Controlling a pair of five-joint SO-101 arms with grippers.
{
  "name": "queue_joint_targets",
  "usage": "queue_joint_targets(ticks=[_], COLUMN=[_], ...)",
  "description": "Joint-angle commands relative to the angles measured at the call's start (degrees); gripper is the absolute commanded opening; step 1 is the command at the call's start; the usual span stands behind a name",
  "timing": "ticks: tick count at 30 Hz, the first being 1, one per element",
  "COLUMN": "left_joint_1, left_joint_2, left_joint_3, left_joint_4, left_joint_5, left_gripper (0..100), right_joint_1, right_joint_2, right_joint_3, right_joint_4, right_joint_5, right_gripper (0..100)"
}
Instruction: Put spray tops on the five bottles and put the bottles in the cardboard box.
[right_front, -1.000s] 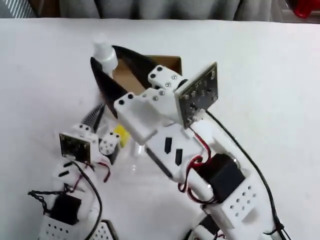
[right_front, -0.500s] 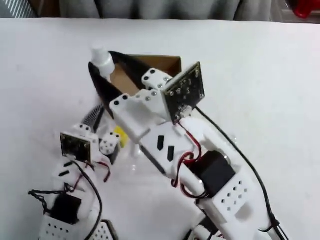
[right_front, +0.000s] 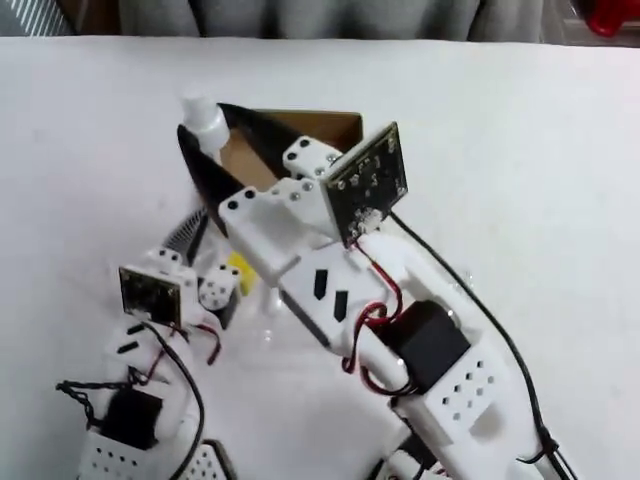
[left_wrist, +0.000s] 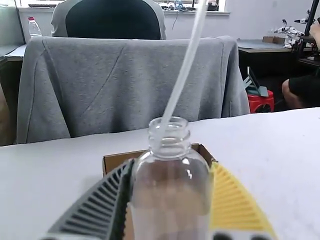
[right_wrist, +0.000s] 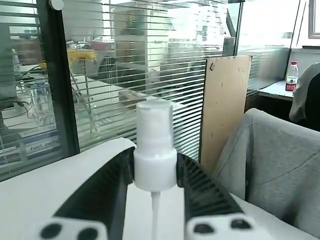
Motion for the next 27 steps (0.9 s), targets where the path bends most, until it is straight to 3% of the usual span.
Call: queue_joint_targets(ticks=[1,14,27], left_joint_1=[1.01,1.01,0.84], left_joint_2=[-0.92,-0.92,-0.92], left_joint_3=[-0.53,-0.53,-0.53], left_joint_4=[0.26,0.26,0.26], left_joint_5=[-0.44,-0.44,-0.44], left_gripper=[2,2,2], right_joint_1=[0.48,0.48,0.48], right_joint_2=[-0.22,-0.13,-0.22], right_joint_3=[-3.60,-5.63,3.25], right_joint_4=[-1.19,-0.75,-1.27], right_joint_5=[1.58,4.13,3.96], right_gripper=[1.5,1.5,1.5])
